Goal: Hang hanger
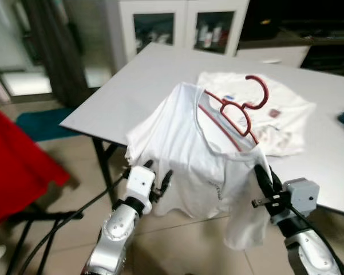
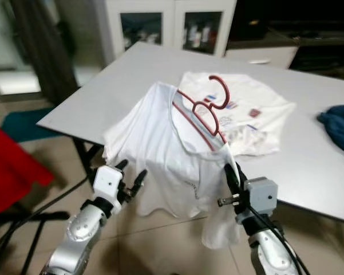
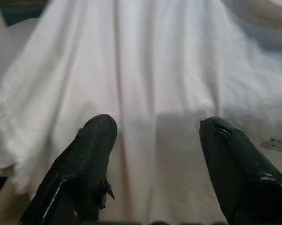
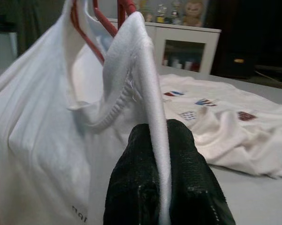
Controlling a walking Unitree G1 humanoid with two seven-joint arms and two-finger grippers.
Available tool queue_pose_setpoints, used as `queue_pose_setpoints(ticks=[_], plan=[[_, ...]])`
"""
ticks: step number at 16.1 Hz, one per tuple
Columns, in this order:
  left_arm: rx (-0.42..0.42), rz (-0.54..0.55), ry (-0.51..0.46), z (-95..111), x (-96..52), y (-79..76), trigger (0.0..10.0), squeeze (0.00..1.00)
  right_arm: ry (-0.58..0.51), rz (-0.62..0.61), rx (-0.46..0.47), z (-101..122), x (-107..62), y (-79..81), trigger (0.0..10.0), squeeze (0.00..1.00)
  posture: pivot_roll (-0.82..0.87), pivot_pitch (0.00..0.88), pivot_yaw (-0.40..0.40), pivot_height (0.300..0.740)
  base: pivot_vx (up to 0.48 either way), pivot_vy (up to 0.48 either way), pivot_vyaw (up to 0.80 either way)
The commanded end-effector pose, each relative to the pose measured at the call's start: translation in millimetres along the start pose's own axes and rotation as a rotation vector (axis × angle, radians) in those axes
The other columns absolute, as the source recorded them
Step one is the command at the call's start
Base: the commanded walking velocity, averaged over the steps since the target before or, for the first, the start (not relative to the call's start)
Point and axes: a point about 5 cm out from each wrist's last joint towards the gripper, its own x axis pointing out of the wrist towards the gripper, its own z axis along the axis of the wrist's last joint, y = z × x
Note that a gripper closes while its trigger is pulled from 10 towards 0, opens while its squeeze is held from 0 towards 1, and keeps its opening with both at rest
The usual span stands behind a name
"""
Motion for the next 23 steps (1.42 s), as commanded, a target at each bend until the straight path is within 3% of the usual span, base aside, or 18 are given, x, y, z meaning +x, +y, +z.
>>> queue_pose_setpoints(ticks=[1,12,17,21,23], plan=[[0.009,0.000,0.012,-3.0,-2.5,0.7,10.0,0.00,-0.036,-0.023,0.009,8.3,1.0,-3.9,10.0,0.00,0.00,0.048,0.005,0.740,0.000,-0.337,-0.71],[-0.003,-0.006,0.014,-3.3,-2.1,-0.4,10.0,0.00,-0.017,-0.021,0.029,6.0,-2.8,1.4,10.0,0.00,0.00,0.050,0.011,0.740,0.000,-0.028,-0.71],[-0.005,-0.005,0.016,-3.6,-2.3,-0.7,10.0,0.00,0.001,-0.012,0.050,2.2,-2.7,4.1,10.0,0.00,0.00,0.050,0.013,0.740,0.000,0.000,0.00],[0.017,-0.002,0.023,-3.5,-0.5,0.6,10.0,0.00,0.084,0.035,0.061,-13.9,-7.1,7.4,10.0,0.00,0.00,0.048,0.014,0.740,0.000,0.000,0.00],[0.024,-0.005,0.023,-3.4,-0.2,0.6,10.0,0.00,0.085,0.032,0.058,-15.1,-7.3,6.1,10.0,0.00,0.00,0.046,0.014,0.740,0.000,-0.480,0.00]])
